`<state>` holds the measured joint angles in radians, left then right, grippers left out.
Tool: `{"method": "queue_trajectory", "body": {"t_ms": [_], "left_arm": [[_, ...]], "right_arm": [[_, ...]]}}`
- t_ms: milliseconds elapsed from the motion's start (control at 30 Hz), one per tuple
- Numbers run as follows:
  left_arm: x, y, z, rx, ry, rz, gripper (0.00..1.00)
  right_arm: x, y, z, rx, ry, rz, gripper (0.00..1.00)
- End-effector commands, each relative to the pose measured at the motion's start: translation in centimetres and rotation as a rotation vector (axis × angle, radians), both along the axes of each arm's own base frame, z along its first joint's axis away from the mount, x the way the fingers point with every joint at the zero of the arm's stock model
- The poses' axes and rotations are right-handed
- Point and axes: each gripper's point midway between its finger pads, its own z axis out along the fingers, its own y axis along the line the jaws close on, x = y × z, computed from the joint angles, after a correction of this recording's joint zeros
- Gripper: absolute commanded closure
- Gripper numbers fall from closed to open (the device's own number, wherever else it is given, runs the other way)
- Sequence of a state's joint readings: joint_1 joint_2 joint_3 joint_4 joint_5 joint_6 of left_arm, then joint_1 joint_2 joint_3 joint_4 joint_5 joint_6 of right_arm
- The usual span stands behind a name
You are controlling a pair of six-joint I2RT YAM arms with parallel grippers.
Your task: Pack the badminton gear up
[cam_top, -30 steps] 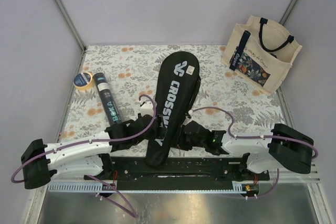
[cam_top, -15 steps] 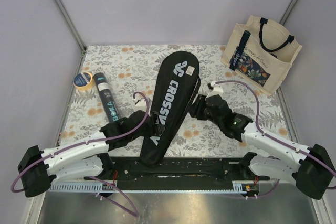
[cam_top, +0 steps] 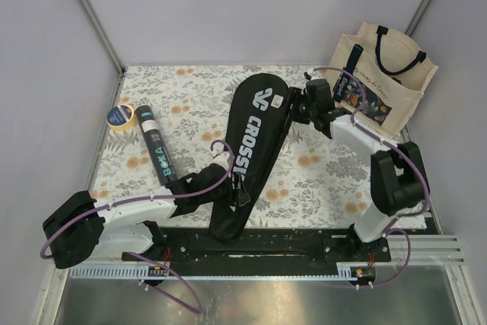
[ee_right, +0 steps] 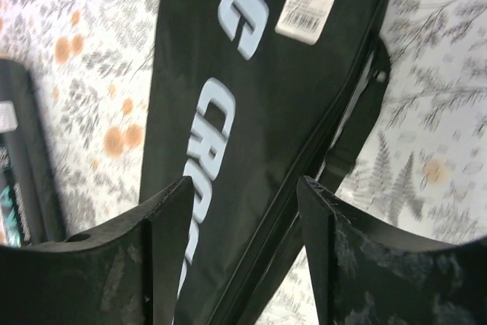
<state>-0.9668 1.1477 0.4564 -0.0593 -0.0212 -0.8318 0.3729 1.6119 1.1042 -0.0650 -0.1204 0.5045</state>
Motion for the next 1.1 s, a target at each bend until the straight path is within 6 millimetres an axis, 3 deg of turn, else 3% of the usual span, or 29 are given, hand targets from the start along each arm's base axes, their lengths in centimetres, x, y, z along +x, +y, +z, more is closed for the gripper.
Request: {"method": "queue_trajectory", "body": {"t_ms": [0,133,300,633,800,1033,1067], "left_arm": [[-0.2,0.7,-1.4,0.066,0.035,0.007,0.39],[0.4,2.8,-2.1,0.161,0.025,0.084,0.39],[1.2,3.9,-1.2,0.190,-0.017,0.133,0.39],[1.9,3.0,1.3,0.132,-0.066,0.124,0.38],[2.4,3.3,3.0,0.155,-0.119,0.106,0.39],[3.3,2.8,5.7,0.153,-0.209,0.057,0.39],[3.3,2.7,5.8,0.160,-0.216,0.046,0.39]], "right_arm": [[4.4,-0.6,-0.7,0.045,0.022,0.030,0.34],[6.5,-1.7,-3.7,0.075,0.108,-0.006,0.38],[7.9,-2.8,-6.2,0.086,0.195,-0.057,0.40],[7.0,-2.5,-10.6,0.099,0.323,-0.081,0.41],[6.1,-2.9,-11.6,0.077,0.378,-0.102,0.58],[4.8,-4.1,-11.3,0.023,0.379,-0.112,1.00],[4.4,-4.1,-10.8,0.022,0.370,-0.107,1.00]]}}
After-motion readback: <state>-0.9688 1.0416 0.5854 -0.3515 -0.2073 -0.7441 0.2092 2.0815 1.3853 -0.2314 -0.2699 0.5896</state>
